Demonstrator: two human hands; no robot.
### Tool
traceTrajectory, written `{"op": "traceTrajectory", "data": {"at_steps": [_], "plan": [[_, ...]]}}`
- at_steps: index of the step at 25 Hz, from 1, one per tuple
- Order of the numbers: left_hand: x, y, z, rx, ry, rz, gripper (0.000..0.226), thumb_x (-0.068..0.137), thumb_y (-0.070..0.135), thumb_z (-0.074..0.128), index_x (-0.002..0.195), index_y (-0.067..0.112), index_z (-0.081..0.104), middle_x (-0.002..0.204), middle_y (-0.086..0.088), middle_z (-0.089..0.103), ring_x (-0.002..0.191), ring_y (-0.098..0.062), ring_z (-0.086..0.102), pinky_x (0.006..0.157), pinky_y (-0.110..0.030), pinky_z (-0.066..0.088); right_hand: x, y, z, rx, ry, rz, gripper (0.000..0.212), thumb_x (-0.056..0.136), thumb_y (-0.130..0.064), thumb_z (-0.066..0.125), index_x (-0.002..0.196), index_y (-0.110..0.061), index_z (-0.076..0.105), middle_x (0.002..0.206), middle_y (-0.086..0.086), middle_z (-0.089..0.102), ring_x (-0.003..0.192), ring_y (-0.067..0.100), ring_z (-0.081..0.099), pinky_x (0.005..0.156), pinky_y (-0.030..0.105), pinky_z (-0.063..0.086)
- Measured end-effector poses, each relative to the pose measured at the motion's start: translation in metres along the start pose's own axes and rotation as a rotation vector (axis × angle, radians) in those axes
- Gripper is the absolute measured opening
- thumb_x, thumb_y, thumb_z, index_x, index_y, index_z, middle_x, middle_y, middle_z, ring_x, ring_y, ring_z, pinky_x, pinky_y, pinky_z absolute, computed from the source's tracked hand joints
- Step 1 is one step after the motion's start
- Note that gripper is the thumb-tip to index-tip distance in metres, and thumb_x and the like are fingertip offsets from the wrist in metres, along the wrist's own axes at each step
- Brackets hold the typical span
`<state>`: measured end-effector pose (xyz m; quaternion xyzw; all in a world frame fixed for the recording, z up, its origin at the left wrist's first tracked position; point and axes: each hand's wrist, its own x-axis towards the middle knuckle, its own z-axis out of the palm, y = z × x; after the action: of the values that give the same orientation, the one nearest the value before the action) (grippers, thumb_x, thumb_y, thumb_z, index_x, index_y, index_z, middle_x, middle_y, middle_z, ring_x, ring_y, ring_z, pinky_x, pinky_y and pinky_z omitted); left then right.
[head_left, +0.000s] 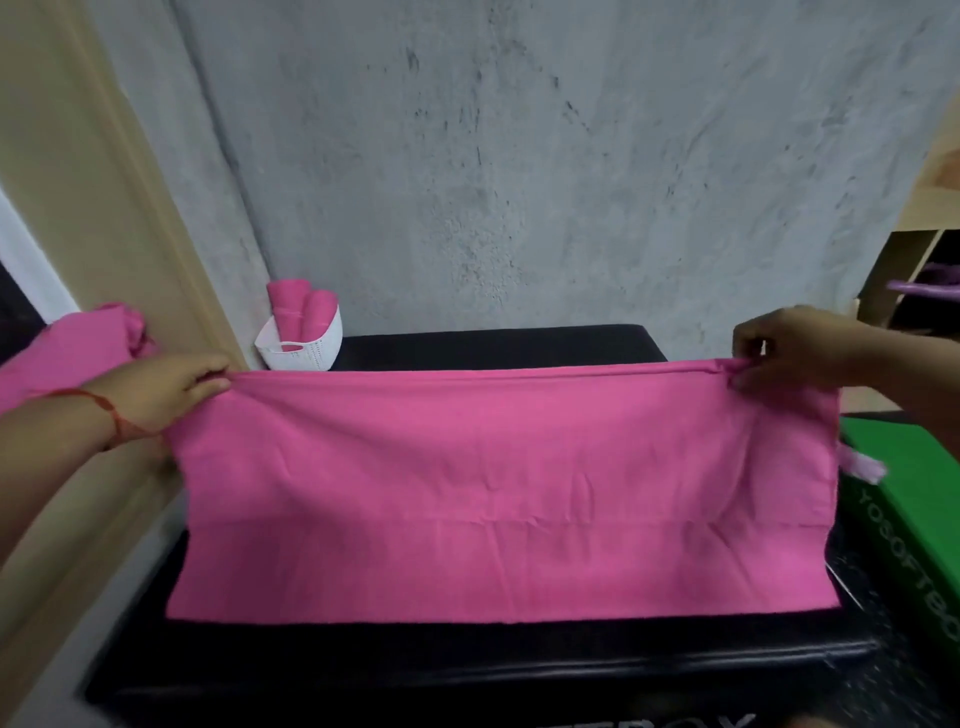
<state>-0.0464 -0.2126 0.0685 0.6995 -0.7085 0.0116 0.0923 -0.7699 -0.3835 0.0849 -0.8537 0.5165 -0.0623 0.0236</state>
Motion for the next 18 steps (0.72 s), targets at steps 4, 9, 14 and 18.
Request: {"op": "traceTrajectory", "data": {"at_steps": [4, 9, 14, 18], "plan": [[0.066, -0.017, 0.046, 0.096, 0.060, -0.035, 0.007, 0.100, 0.008, 0.063, 0.099, 0.014, 0.067, 0.101, -0.010, 0.073, 0.087, -0.028, 0.064, 0.080, -0.037, 0.048, 0.073, 0.007, 0.042, -0.074, 0.078, 0.071, 0.024, 0.085, -0.021, 0.085, 0.081, -0.032, 0.064, 0.073, -0.015, 0.061, 0.069, 0.017, 0.058, 0.064, 0.030, 0.041], [0.083, -0.038, 0.113, 0.164, 0.096, -0.133, 0.020, 0.092, 0.016, 0.068, 0.083, 0.031, 0.059, 0.087, -0.008, 0.072, 0.077, -0.030, 0.065, 0.073, -0.042, 0.055, 0.098, 0.010, 0.112, -0.091, 0.151, 0.072, 0.009, 0.092, -0.015, 0.073, 0.098, -0.021, 0.070, 0.093, 0.006, 0.069, 0.081, 0.033, 0.065, 0.065, 0.037, 0.048], [0.019, -0.021, 0.148, 0.062, 0.205, -0.156, 0.023, 0.086, 0.004, 0.067, 0.085, 0.027, 0.067, 0.082, -0.002, 0.069, 0.074, -0.029, 0.064, 0.069, -0.040, 0.053, 0.049, 0.036, 0.164, -0.060, -0.002, 0.067, 0.024, 0.092, -0.008, 0.073, 0.087, -0.031, 0.066, 0.084, -0.009, 0.066, 0.072, 0.017, 0.061, 0.065, 0.034, 0.047], [-0.036, -0.024, 0.179, 0.110, 0.258, -0.051, 0.024, 0.083, 0.018, 0.045, 0.085, 0.021, 0.069, 0.079, -0.004, 0.065, 0.070, -0.032, 0.063, 0.067, -0.050, 0.054, 0.012, 0.040, 0.189, -0.025, -0.050, 0.128, 0.055, 0.082, 0.005, 0.068, 0.078, -0.048, 0.053, 0.086, -0.012, 0.063, 0.075, 0.015, 0.062, 0.070, 0.031, 0.046]]}}
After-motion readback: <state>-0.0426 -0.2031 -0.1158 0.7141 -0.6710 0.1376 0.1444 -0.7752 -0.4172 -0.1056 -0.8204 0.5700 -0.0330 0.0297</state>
